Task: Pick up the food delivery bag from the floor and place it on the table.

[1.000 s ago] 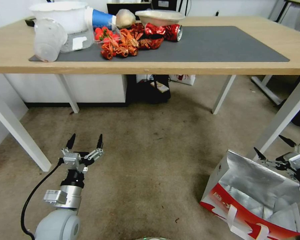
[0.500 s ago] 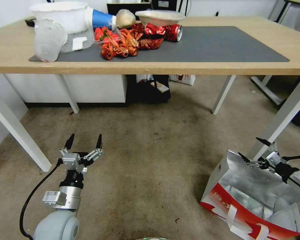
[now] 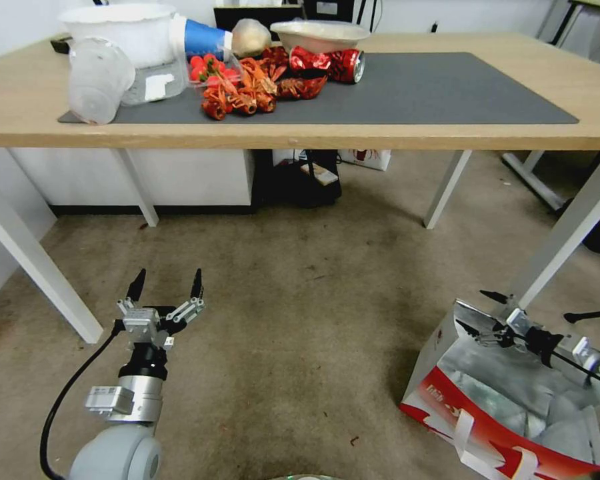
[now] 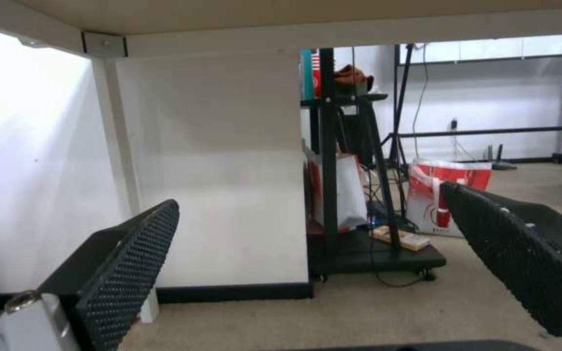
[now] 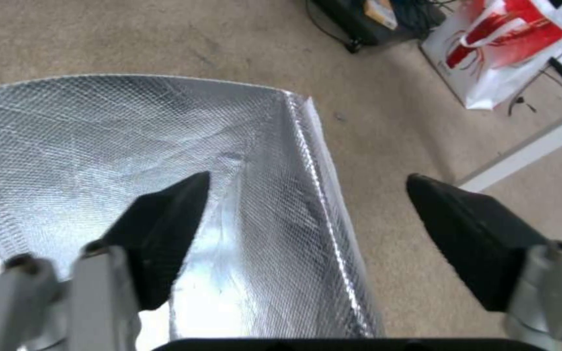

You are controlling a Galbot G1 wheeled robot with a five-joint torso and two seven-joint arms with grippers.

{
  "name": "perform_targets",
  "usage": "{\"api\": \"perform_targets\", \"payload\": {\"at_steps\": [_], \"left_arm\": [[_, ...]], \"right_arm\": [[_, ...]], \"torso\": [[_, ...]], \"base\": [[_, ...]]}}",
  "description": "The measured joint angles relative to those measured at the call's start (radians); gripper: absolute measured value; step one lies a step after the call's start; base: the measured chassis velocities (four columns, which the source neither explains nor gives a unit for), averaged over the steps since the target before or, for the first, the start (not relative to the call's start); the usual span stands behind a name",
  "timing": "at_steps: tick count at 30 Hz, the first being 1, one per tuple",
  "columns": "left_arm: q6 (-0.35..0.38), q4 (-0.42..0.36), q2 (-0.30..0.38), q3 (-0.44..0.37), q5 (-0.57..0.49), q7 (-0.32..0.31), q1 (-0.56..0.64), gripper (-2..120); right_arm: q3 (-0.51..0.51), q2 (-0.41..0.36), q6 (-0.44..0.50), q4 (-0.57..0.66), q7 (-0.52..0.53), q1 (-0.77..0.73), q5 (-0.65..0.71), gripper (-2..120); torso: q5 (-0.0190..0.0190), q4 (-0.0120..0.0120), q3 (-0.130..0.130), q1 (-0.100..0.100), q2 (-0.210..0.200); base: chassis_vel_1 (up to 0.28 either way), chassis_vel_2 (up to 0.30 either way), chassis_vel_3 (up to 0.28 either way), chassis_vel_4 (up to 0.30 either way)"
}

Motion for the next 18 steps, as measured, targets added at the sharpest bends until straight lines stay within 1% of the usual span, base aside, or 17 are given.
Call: {"api": "perform_targets", "payload": {"at_steps": [1,2,3,5,6,8,9,11,12,15,16,18], "left_arm": [[0.000,0.000,-0.004,-0.001,0.002,-0.002,0.000,100],[0.000,0.000,-0.004,-0.001,0.002,-0.002,0.000,100],[0.000,-0.001,-0.005,-0.001,0.002,-0.003,0.000,100],[-0.002,-0.002,-0.012,-0.001,0.006,-0.005,0.000,100],[-0.002,-0.002,-0.012,-0.001,0.006,-0.005,0.000,100],[-0.003,-0.002,-0.017,0.001,0.009,-0.007,0.001,100],[-0.003,-0.002,-0.017,0.001,0.009,-0.007,0.001,100],[-0.003,-0.002,-0.020,0.003,0.011,-0.009,0.000,100],[-0.003,-0.002,-0.020,0.003,0.011,-0.009,0.000,100],[-0.004,-0.003,-0.021,0.003,0.012,-0.010,0.001,100],[-0.004,-0.003,-0.021,0.003,0.012,-0.010,0.001,100],[-0.008,-0.006,-0.022,0.003,0.012,-0.010,0.004,100]], "right_arm": [[-0.009,-0.011,-0.002,-0.003,-0.008,0.008,0.001,73],[-0.009,-0.011,-0.002,-0.003,-0.008,0.008,0.001,73],[-0.011,-0.015,-0.004,-0.003,-0.012,0.010,0.002,70],[-0.014,-0.030,-0.008,-0.002,-0.029,0.011,0.012,60],[-0.014,-0.030,-0.008,-0.002,-0.029,0.011,0.012,60],[-0.017,-0.038,-0.009,-0.005,-0.035,0.008,0.016,48],[-0.017,-0.038,-0.009,-0.005,-0.035,0.008,0.016,48],[-0.018,-0.043,-0.009,-0.008,-0.037,0.003,0.020,38],[-0.018,-0.043,-0.009,-0.008,-0.037,0.003,0.020,38],[-0.018,-0.046,-0.007,-0.010,-0.042,-0.005,0.021,23],[-0.018,-0.046,-0.007,-0.010,-0.042,-0.005,0.021,23],[-0.018,-0.048,-0.006,-0.010,-0.048,-0.007,0.022,14]], "torso": [[0.0000,0.0001,0.000,0.000,0.000],[0.0000,0.0001,0.000,0.000,0.000],[-0.0001,0.0002,0.000,0.000,0.000],[-0.0001,0.0001,0.000,0.000,0.000],[-0.0001,0.0001,0.000,0.000,0.000],[-0.0001,0.0001,0.000,0.000,0.000],[-0.0001,0.0001,0.000,0.000,0.000],[-0.0001,0.0000,0.000,0.000,0.000],[-0.0001,0.0000,0.000,0.000,0.000],[-0.0001,0.0000,0.000,0.000,0.000],[-0.0001,0.0000,0.000,0.000,0.000],[-0.0001,0.0000,0.000,0.000,0.000]], "base": [[0.000,0.000,0.000,0.000],[0.000,0.000,0.000,0.000],[0.000,0.000,0.000,0.000],[0.000,0.000,0.000,0.000],[0.000,0.000,0.000,0.000],[0.000,0.000,0.000,0.000],[0.000,0.000,0.000,0.000],[0.000,0.000,0.000,0.000],[0.000,0.000,0.000,0.000],[0.000,0.000,0.000,0.000],[0.000,0.000,0.000,0.000],[0.000,0.000,0.000,0.000]]}}
